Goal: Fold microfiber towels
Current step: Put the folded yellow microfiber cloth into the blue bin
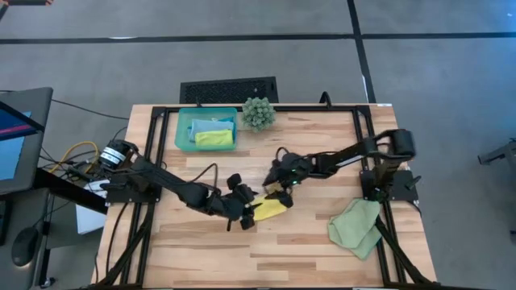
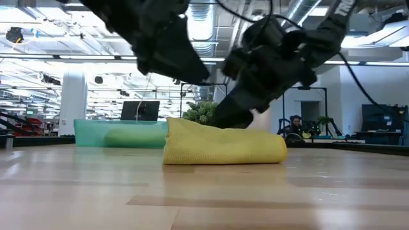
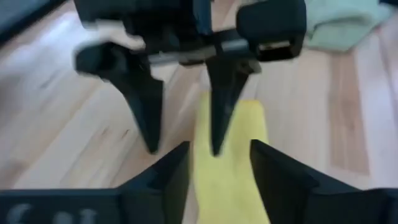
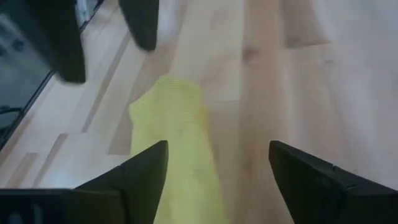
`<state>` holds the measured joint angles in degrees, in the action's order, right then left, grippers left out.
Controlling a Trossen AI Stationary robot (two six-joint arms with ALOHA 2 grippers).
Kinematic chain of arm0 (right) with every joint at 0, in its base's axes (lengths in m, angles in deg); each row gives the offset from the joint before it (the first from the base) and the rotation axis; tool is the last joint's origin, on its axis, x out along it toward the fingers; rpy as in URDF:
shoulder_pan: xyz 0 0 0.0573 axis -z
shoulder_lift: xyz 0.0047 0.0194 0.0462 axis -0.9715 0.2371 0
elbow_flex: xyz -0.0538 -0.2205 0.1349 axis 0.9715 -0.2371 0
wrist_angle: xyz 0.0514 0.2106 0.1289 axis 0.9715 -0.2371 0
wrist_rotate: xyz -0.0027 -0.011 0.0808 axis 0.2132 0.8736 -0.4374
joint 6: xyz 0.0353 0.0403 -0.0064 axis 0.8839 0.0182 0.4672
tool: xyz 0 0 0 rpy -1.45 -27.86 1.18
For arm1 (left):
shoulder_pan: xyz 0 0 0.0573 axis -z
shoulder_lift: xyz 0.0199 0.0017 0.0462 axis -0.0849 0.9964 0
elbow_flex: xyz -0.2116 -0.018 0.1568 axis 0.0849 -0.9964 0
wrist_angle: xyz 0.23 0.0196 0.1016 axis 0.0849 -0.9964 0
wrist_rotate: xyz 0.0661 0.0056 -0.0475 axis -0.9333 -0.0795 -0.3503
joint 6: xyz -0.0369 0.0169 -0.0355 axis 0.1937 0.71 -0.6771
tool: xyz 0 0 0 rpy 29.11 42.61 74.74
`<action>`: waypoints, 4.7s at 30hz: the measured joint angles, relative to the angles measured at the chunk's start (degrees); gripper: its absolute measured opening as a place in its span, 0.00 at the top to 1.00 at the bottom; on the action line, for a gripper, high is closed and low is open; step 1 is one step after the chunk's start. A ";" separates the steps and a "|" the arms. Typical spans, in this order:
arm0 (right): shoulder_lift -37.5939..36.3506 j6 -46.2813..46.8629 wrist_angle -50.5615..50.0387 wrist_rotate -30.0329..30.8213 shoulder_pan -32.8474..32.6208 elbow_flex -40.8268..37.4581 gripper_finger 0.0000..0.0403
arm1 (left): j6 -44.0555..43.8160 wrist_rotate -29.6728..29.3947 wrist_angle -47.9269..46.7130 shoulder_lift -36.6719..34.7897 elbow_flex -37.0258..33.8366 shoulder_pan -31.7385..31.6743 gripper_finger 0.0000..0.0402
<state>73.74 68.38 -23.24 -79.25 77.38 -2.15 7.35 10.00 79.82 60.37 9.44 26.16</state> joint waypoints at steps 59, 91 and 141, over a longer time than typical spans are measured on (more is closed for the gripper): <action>-25.10 10.40 7.49 29.97 -25.71 -23.48 0.24 | 32.46 13.94 -34.14 -27.72 2.19 -31.13 0.99; -25.10 -2.61 0.52 26.57 -6.02 -23.45 0.24 | 64.95 48.29 -31.04 12.45 17.73 -75.77 0.96; -25.10 -1.50 -1.31 24.88 -6.72 -23.45 0.24 | 51.03 41.51 -29.70 13.96 18.40 -73.11 0.99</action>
<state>48.65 66.88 -24.55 -54.38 70.65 -25.60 58.39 51.51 50.12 74.32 27.85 -46.95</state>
